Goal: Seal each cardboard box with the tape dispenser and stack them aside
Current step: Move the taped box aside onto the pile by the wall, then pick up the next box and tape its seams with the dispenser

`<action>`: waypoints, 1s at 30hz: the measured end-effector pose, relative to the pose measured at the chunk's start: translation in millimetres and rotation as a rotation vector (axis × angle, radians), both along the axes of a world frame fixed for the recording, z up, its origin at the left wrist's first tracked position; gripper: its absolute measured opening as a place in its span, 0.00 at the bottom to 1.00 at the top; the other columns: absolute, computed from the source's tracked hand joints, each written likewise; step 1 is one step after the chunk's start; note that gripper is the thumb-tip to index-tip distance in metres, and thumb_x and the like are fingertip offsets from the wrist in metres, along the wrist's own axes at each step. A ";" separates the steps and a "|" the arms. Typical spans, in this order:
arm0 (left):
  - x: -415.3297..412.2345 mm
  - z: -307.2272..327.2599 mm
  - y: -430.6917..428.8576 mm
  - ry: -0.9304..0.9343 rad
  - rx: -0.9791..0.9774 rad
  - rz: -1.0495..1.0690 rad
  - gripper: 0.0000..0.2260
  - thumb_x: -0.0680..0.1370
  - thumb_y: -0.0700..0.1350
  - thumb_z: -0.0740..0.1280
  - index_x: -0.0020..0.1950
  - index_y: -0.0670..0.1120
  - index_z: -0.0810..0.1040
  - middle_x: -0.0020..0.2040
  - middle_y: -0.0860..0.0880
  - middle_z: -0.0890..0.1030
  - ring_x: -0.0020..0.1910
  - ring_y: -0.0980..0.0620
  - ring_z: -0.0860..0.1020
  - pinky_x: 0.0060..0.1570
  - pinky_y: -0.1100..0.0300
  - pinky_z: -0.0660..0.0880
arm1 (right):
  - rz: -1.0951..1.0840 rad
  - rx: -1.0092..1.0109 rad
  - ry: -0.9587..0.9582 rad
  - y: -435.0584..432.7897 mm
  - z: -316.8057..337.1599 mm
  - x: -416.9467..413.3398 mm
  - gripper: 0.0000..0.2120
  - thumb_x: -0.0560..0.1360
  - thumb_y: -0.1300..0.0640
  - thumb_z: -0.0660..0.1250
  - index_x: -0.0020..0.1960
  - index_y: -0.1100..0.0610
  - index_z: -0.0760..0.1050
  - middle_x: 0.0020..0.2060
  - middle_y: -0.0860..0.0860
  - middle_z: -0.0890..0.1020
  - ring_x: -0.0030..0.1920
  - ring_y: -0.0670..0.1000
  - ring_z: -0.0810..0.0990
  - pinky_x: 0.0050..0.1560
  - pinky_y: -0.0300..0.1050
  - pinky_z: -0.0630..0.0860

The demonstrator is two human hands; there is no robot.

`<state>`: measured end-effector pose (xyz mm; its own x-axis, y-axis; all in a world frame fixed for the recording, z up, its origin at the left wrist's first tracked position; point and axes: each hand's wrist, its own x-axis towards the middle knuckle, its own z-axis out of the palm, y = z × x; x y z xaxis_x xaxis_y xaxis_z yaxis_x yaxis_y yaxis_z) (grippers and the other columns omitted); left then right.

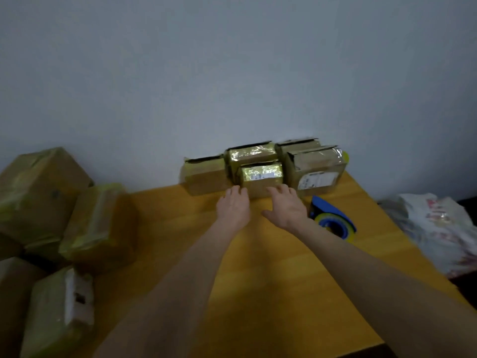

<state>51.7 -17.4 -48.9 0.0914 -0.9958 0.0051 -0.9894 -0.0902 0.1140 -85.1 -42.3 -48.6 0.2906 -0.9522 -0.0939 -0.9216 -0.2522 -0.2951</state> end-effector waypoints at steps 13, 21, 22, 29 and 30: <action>-116.9 -6.8 -89.2 0.223 -0.091 -0.007 0.27 0.79 0.44 0.64 0.76 0.45 0.57 0.74 0.45 0.61 0.72 0.46 0.63 0.62 0.52 0.71 | -0.119 0.021 -0.062 -90.8 -0.4 -120.8 0.27 0.75 0.47 0.66 0.71 0.52 0.64 0.67 0.56 0.66 0.67 0.59 0.66 0.64 0.54 0.70; -131.0 -13.6 -141.3 0.696 -0.109 0.277 0.31 0.79 0.48 0.65 0.77 0.44 0.54 0.73 0.43 0.63 0.69 0.44 0.67 0.62 0.52 0.70 | -0.493 0.108 -0.463 -149.1 -10.2 -174.7 0.36 0.73 0.46 0.70 0.74 0.57 0.59 0.68 0.59 0.64 0.65 0.61 0.70 0.62 0.53 0.70; -131.5 -14.2 -147.1 0.747 -0.097 0.304 0.32 0.79 0.48 0.65 0.77 0.44 0.53 0.73 0.43 0.63 0.70 0.43 0.66 0.63 0.52 0.69 | -0.496 0.133 -0.487 -156.7 -11.9 -178.7 0.39 0.73 0.45 0.71 0.76 0.57 0.57 0.70 0.59 0.63 0.67 0.61 0.69 0.62 0.53 0.70; -147.0 -19.7 -171.3 0.992 0.027 0.461 0.26 0.78 0.48 0.66 0.73 0.43 0.63 0.67 0.44 0.73 0.66 0.43 0.72 0.63 0.48 0.72 | -0.352 0.349 -0.754 -194.3 -23.4 -193.2 0.30 0.74 0.50 0.72 0.71 0.57 0.66 0.65 0.55 0.75 0.58 0.53 0.74 0.54 0.44 0.70; -152.6 -19.0 -170.9 0.992 0.018 0.470 0.22 0.78 0.47 0.66 0.70 0.43 0.68 0.63 0.44 0.76 0.62 0.45 0.74 0.61 0.48 0.74 | -0.317 0.383 -0.784 -196.7 -25.1 -195.7 0.27 0.74 0.51 0.71 0.69 0.57 0.69 0.63 0.54 0.77 0.55 0.51 0.74 0.52 0.43 0.70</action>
<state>-100.8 -188.3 -67.9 0.4173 -0.8596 -0.2949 -0.3249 -0.4442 0.8349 -280.7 -239.0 -73.7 0.1354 -0.9428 -0.3047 -0.4327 0.2204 -0.8742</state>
